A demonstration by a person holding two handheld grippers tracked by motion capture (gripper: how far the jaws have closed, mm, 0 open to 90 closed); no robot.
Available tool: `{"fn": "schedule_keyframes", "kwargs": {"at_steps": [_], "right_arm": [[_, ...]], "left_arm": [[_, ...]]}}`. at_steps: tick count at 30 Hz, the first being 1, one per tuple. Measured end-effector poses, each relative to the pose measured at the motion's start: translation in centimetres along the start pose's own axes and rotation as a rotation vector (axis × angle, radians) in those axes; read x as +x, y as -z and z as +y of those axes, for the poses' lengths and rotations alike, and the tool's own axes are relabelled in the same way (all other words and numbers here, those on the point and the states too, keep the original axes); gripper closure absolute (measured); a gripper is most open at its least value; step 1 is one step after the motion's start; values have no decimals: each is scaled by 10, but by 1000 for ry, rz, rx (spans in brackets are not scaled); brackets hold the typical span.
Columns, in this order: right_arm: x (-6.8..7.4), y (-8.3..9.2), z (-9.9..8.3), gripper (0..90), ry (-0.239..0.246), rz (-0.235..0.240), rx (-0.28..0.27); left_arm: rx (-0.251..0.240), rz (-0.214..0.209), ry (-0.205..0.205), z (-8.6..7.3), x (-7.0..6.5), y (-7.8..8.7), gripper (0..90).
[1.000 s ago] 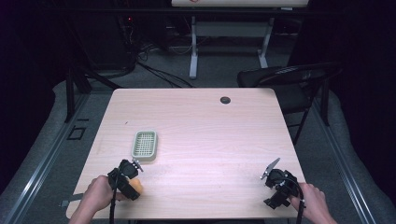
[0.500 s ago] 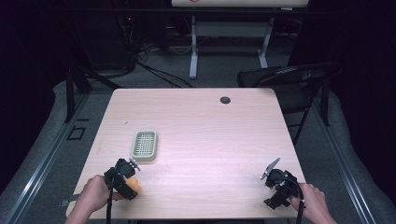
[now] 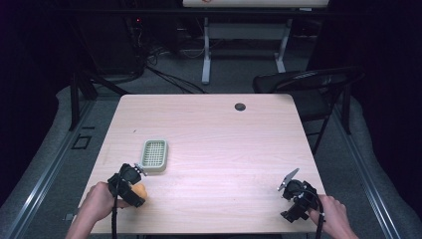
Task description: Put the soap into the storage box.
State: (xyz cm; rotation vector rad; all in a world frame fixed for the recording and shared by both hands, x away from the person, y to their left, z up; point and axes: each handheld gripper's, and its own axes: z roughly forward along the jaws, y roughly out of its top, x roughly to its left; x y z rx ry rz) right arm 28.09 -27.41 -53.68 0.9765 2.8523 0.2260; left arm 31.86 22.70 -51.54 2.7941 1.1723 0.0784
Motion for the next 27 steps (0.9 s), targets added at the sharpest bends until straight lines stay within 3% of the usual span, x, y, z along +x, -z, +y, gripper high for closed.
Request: {"fn": "schedule_keyframes", "kwargs": {"at_steps": [20, 27], "right_arm": [[0, 0, -1, 156, -3, 5, 5], [0, 0, -1, 156, -3, 5, 6]], "left_arm": [[25, -19, -15, 14, 11, 4, 269], [12, -18, -14, 18, 15, 7, 269]]}}
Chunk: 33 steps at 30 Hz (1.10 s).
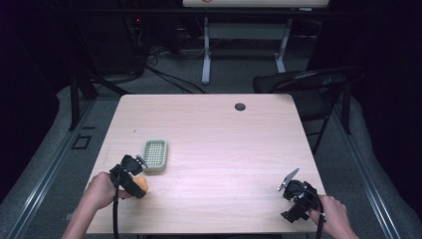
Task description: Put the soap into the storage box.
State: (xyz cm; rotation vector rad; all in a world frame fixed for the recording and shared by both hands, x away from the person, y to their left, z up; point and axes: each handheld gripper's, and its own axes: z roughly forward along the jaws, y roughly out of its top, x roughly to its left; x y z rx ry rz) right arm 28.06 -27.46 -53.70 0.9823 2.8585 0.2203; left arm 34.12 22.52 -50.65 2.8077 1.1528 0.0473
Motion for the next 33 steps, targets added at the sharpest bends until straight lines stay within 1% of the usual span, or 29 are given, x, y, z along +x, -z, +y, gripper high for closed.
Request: {"fn": "schedule_keyframes", "kwargs": {"at_steps": [4, 6, 8, 14, 20, 22, 27, 29, 31, 33], "right_arm": [[0, 0, 0, 157, 1, -1, 1], [0, 0, 0, 156, 0, 1, -1], [0, 0, 0, 156, -1, 1, -1], [0, 0, 0, 156, 0, 1, 4], [0, 0, -1, 157, -4, 1, 5], [-1, 0, 0, 157, 2, 1, 11], [-1, 0, 0, 157, 2, 0, 13], [0, 0, -1, 156, -6, 2, 3], [0, 0, -1, 156, -6, 3, 2], [0, 0, -1, 156, -3, -2, 5]], "left_arm": [[-1, -2, -9, 3, 1, 1, 269], [-12, -6, -9, 5, 2, 2, 269], [-8, -6, -15, 6, 2, 3, 269], [-17, 4, -15, 11, 4, 7, 269], [-43, 18, -3, 15, 12, 16, 269], [-50, 18, 2, 16, 14, 18, 269], [-48, 13, 1, 19, 16, 18, 269], [-48, 13, 0, 19, 17, 18, 269], [-51, 20, 4, 20, 18, 19, 269], [-56, 17, 9, 22, 19, 20, 269]]}}
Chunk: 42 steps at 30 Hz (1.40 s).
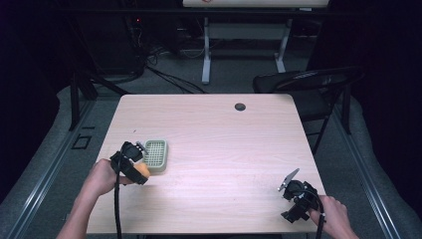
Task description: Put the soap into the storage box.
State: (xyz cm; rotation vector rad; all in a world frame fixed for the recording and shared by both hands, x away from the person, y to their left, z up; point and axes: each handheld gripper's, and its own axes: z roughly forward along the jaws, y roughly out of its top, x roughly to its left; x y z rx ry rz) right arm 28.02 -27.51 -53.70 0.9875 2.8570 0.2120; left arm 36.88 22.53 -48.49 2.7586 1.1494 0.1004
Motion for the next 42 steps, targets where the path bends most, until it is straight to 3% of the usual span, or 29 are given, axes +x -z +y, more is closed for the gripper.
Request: {"fn": "schedule_keyframes", "kwargs": {"at_steps": [29, 42], "right_arm": [[0, -1, 0, 157, 2, 5, 2], [-1, -1, 0, 157, 1, 10, 2]], "left_arm": [[0, 25, -18, 40, 16, 14, 269], [19, 34, -27, 57, 24, 9, 269]]}}
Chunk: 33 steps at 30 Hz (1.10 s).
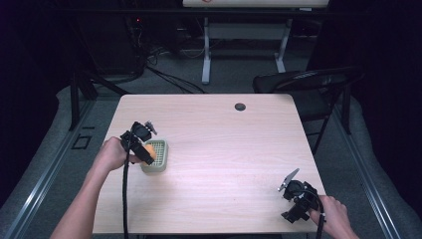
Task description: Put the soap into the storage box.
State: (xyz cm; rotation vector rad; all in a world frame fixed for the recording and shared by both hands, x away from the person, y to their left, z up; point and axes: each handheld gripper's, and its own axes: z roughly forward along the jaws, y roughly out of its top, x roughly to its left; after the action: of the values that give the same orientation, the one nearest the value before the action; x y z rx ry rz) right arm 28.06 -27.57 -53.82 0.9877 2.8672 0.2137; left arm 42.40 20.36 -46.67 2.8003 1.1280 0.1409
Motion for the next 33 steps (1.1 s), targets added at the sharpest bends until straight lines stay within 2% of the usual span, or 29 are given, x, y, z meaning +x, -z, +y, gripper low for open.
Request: {"fn": "schedule_keyframes", "kwargs": {"at_steps": [8, 21, 22, 26, 29, 33], "right_arm": [[-1, 0, -1, 157, -1, -2, 1], [-1, -1, -1, 158, -2, 5, 3], [-1, -2, -2, 159, -9, 12, -8], [0, 0, 0, 156, 11, 7, 14], [0, -1, -1, 158, 1, -1, 11], [0, -1, -1, 157, 10, 2, 25]], "left_arm": [[7, 7, -8, 8, 4, -7, 269], [20, 19, 3, 18, 11, -17, 269], [24, 15, 0, 19, 12, -18, 269], [26, 7, 4, 21, 14, -21, 269], [13, -10, 7, 22, 15, -25, 269], [21, -4, 8, 25, 18, -29, 270]]}}
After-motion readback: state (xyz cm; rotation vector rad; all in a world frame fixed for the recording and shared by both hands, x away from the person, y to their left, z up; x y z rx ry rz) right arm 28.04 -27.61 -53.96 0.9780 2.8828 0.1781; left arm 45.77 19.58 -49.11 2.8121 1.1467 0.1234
